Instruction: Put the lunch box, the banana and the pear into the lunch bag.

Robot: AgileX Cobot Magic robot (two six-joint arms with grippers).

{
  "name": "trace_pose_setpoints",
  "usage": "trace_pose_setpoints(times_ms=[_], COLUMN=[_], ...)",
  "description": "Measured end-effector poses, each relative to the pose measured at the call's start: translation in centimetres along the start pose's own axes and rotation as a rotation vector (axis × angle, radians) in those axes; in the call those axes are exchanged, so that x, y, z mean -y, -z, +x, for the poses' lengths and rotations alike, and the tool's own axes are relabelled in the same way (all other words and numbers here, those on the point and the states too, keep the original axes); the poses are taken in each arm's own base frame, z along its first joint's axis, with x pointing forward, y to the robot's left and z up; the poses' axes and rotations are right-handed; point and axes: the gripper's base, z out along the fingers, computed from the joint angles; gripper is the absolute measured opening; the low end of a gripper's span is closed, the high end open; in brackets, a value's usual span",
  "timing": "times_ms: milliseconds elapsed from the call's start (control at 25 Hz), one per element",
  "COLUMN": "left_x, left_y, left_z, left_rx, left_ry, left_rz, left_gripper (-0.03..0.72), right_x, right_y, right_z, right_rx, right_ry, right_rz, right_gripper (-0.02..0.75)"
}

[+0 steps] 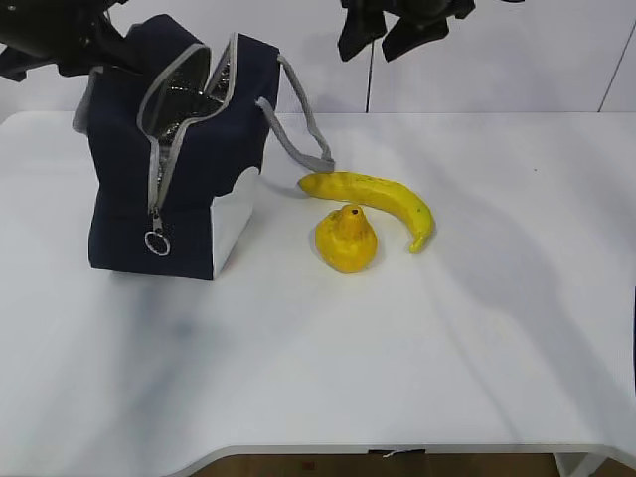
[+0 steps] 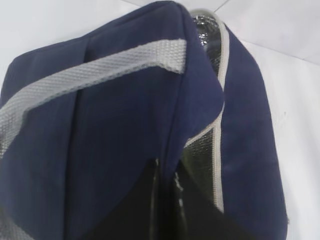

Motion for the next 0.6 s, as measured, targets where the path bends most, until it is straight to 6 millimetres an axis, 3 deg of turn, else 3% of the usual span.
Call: trace_pose_setpoints(times_ms=[400,600], left_x=[-0.2,-0.1], left_y=[-0.4,-0.4], left_z=[0.1,0.0], left_rx=[-0.01,-0.001], left_ry=[0.005,0.016], left_rz=[-0.002,0.004], left_gripper=[-0.004,-0.004], right_x=[2.4,3.3], right_y=[-4.8,-6.0], right_z=[4.2,5.8], right_rx=[-0.225,-0.307], right_ry=[0.054,0.151], right_rz=[0.006,0.041], right_gripper=[0.511,0.512])
